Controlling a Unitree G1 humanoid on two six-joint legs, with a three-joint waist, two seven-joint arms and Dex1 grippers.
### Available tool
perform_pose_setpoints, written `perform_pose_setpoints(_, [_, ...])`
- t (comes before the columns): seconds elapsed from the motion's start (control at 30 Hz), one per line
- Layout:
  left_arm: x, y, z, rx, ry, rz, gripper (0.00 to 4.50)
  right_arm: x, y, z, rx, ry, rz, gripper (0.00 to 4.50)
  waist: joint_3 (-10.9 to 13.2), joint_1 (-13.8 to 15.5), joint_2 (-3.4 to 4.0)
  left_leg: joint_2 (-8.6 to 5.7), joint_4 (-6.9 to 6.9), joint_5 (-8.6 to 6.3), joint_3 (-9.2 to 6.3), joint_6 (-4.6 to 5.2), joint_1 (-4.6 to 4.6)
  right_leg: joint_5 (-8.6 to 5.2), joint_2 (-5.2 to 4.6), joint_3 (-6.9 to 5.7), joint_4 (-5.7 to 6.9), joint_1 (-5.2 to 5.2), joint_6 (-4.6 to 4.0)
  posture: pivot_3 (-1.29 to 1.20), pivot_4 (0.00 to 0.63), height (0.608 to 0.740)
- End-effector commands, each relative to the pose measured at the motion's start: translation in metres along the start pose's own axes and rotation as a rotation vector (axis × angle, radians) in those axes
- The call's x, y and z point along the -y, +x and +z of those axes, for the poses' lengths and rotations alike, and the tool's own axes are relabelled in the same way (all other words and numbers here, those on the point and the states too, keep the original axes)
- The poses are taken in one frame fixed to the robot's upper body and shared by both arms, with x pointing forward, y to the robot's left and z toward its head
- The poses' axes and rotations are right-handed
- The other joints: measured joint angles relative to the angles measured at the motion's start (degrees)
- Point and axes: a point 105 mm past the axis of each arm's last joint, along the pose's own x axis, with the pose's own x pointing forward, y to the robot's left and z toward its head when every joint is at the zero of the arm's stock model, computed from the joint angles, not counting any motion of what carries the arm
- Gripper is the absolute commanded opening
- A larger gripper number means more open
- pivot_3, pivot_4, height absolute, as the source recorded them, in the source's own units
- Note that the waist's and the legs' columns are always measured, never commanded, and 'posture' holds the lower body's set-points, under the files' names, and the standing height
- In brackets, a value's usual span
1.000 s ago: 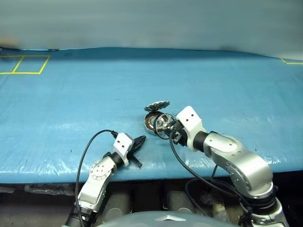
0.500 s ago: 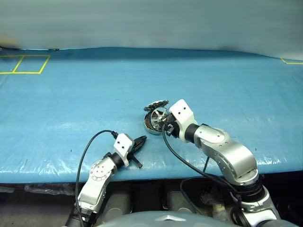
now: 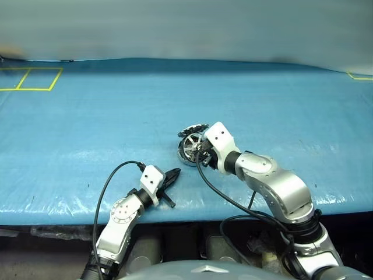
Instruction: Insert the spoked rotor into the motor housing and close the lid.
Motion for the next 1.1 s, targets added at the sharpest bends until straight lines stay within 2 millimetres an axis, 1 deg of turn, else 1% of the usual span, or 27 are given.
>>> perform_pose_setpoints(0.03, [0.002,0.001,0.007,0.032,0.013,-0.003,0.0,0.003,0.0,0.005,0.032,-0.01,-0.015,1.33,0.0,0.0,0.0,0.0,0.0,0.0,0.0,0.0,0.0,0.0,0.0,0.0,0.0,0.0,0.0,0.0,0.15,0.74])
perform_pose_setpoints(0.13, [0.002,0.001,0.006,0.03,0.01,-0.001,0.0,0.006,0.001,0.001,0.019,-0.001,-0.028,1.33,0.0,0.0,0.0,-0.01,0.0,0.0,0.0,0.0,0.0,0.0,0.0,0.0,0.0,0.01,0.0,0.0,0.15,0.74])
perform_pose_setpoints(0.4, [0.001,0.002,0.006,0.025,0.012,0.007,0.0,0.006,0.005,0.0,-0.018,-0.014,-0.018,1.33,0.0,0.0,0.0,-0.01,0.04,0.0,0.0,0.0,0.02,0.01,0.0,0.0,0.02,0.03,0.01,0.0,0.15,0.74])
perform_pose_setpoints(0.47, [0.0,0.003,0.006,0.024,0.013,0.009,0.0,0.007,0.007,0.001,-0.025,-0.021,-0.02,2.04,0.0,0.0,0.0,-0.01,0.05,0.0,0.01,0.0,0.02,0.01,0.01,-0.01,0.03,0.04,0.01,0.0,0.15,0.74])
perform_pose_setpoints(0.5, [0.0,0.003,0.005,0.024,0.013,0.011,0.0,0.008,0.008,0.001,-0.027,-0.021,-0.022,2.24,0.0,0.0,0.0,-0.01,0.06,0.0,0.01,0.0,0.03,0.01,0.01,0.0,0.04,0.04,0.01,0.0,0.15,0.74])
perform_pose_setpoints(0.57, [0.0,0.002,0.005,0.023,0.012,0.013,0.0,0.009,0.009,0.002,-0.027,-0.02,-0.034,2.83,0.0,0.0,0.0,-0.01,0.06,0.0,0.01,0.0,0.02,0.01,0.0,0.0,0.04,0.03,0.01,0.0,0.15,0.74])
perform_pose_setpoints(0.7, [0.0,0.001,0.004,0.017,0.009,0.018,0.0,0.011,0.009,0.004,-0.025,-0.008,-0.039,4.19,0.0,0.0,0.0,-0.01,0.06,0.0,0.01,0.0,0.01,0.02,0.0,0.0,0.04,0.02,0.01,0.0,0.15,0.74])
perform_pose_setpoints(0.8, [0.0,0.001,0.003,0.014,0.008,0.02,0.0,0.012,0.005,0.01,-0.006,-0.001,-0.047,4.19,0.0,0.0,0.0,-0.01,0.06,0.0,0.0,0.0,0.01,0.02,0.0,0.0,0.04,0.03,0.01,0.0,0.15,0.74])
perform_pose_setpoints(0.9, [0.0,0.001,0.003,0.012,0.008,0.02,0.0,0.013,-0.006,0.018,0.043,0.036,-0.06,4.19,0.0,0.0,0.01,-0.01,0.06,0.0,0.01,0.0,0.01,0.02,-0.01,0.01,0.05,0.02,0.02,0.0,0.15,0.74])
perform_pose_setpoints(0.93, [0.0,0.0,0.003,0.013,0.008,0.02,0.0,0.015,-0.011,0.019,0.057,0.051,-0.071,3.89,0.0,0.0,0.01,-0.01,0.06,0.0,0.0,0.0,0.01,0.02,-0.01,0.01,0.05,0.02,0.02,0.0,0.15,0.74])
perform_pose_setpoints(0.97, [0.0,0.0,0.003,0.013,0.009,0.02,0.0,0.015,-0.014,0.019,0.064,0.061,-0.078,3.8,0.0,0.1,0.01,-0.01,0.06,0.0,-0.01,0.0,0.0,0.02,-0.01,0.01,0.05,0.02,0.02,0.0,0.15,0.74])
perform_pose_setpoints(1.0, [0.0,0.0,0.003,0.014,0.009,0.02,0.0,0.017,-0.019,0.016,0.056,0.067,-0.093,3.56,0.0,0.2,0.0,-0.01,0.06,0.0,-0.02,0.0,0.0,0.02,-0.01,0.0,0.04,0.03,0.02,0.0,0.15,0.74])
perform_pose_setpoints(1.03, [0.0,0.0,0.003,0.014,0.01,0.02,0.0,0.019,-0.022,0.014,0.049,0.071,-0.103,3.23,0.0,0.2,0.0,-0.02,0.06,0.0,-0.03,0.01,0.0,0.03,-0.01,-0.01,0.04,0.04,0.03,0.0,0.15,0.74])
perform_pose_setpoints(1.1, [0.0,0.0,0.004,0.016,0.013,0.017,0.0,0.037,-0.032,0.005,-0.012,0.026,-0.208,2.6,0.0,0.1,0.01,-0.04,0.06,-0.01,-0.03,0.02,0.0,0.04,-0.04,0.0,0.04,0.04,0.06,0.0,0.15,0.74])
